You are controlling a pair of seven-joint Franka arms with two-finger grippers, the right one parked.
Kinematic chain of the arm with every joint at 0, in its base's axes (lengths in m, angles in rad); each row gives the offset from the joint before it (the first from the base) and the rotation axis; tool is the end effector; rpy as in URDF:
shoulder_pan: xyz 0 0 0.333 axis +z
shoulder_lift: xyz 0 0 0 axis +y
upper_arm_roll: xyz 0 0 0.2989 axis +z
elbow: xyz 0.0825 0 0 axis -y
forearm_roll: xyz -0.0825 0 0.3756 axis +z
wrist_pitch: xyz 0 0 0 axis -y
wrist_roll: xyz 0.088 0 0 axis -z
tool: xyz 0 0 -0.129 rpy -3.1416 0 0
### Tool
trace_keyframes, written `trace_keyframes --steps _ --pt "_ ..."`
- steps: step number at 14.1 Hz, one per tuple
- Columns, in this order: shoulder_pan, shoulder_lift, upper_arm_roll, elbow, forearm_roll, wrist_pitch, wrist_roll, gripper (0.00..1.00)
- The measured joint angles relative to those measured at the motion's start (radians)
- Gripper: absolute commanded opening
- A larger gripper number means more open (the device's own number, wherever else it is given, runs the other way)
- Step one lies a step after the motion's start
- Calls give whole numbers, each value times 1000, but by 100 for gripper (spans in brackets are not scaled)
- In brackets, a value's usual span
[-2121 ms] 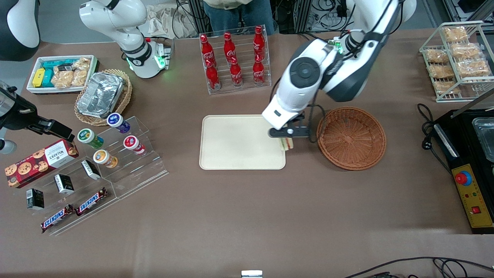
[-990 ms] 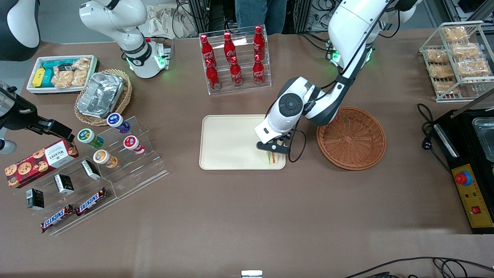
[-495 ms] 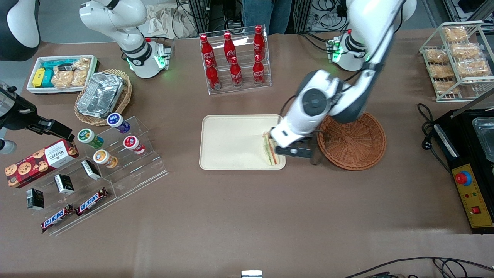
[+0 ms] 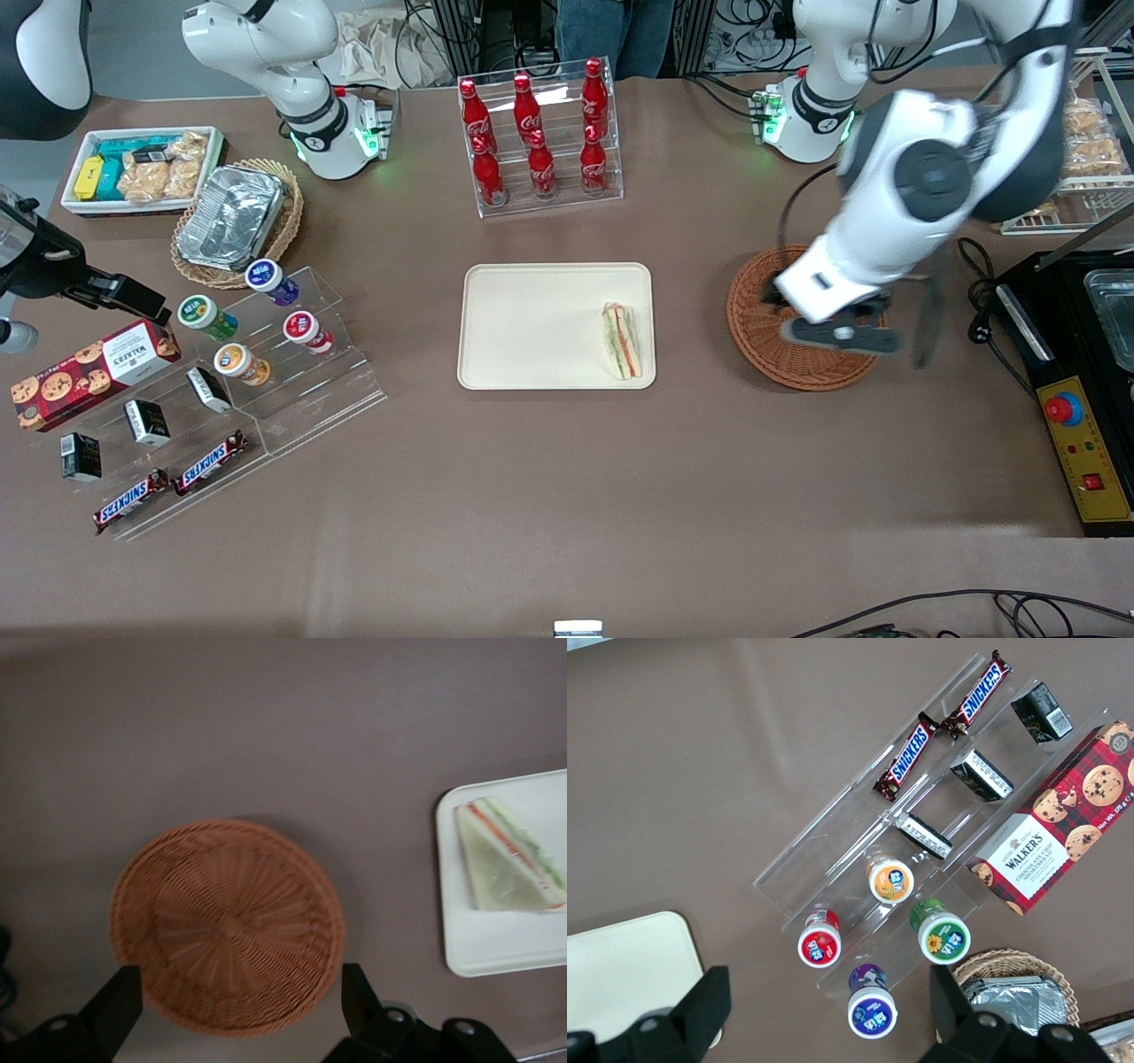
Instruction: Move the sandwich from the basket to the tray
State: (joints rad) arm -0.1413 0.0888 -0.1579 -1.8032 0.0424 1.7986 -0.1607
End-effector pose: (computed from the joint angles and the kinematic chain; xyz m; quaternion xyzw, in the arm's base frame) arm 0.5433 -0.1609 0.4471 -0.9960 0.0749 0.0418 0.0236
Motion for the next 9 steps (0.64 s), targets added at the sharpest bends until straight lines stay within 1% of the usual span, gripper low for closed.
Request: trace_keyframes --steps 1,4,7,9 --pt "26 -15 1 0 4 -25 4 100" --pt "55 -38 2 0 56 -38 13 100" --pt "109 -56 1 8 73 -39 87 100" --pt "134 -65 2 33 75 -84 115 100"
